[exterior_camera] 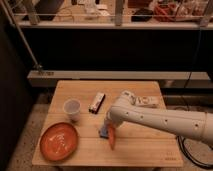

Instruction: Place the pepper on the white sponge

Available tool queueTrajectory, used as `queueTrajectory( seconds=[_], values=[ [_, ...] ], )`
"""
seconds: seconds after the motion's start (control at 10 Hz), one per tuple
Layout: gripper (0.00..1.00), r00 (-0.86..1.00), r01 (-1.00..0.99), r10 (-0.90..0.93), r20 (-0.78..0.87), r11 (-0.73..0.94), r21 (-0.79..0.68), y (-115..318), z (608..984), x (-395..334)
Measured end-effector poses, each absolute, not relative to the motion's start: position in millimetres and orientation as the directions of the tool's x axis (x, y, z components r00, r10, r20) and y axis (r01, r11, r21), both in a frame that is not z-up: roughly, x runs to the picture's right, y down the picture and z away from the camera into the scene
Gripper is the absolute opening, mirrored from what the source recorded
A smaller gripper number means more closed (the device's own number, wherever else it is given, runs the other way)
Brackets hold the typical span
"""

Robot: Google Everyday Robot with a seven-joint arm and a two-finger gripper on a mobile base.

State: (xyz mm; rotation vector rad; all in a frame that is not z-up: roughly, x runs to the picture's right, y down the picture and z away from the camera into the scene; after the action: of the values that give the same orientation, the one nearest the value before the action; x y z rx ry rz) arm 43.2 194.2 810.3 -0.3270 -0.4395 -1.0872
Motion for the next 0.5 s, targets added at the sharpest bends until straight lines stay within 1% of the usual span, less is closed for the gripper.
queueTrajectory(
  seconds=[0.5],
  values=[
    [0.34,0.377,0.907,-0.782,0.496,0.42,-0.027,193.1,810.4,40.4]
  ],
)
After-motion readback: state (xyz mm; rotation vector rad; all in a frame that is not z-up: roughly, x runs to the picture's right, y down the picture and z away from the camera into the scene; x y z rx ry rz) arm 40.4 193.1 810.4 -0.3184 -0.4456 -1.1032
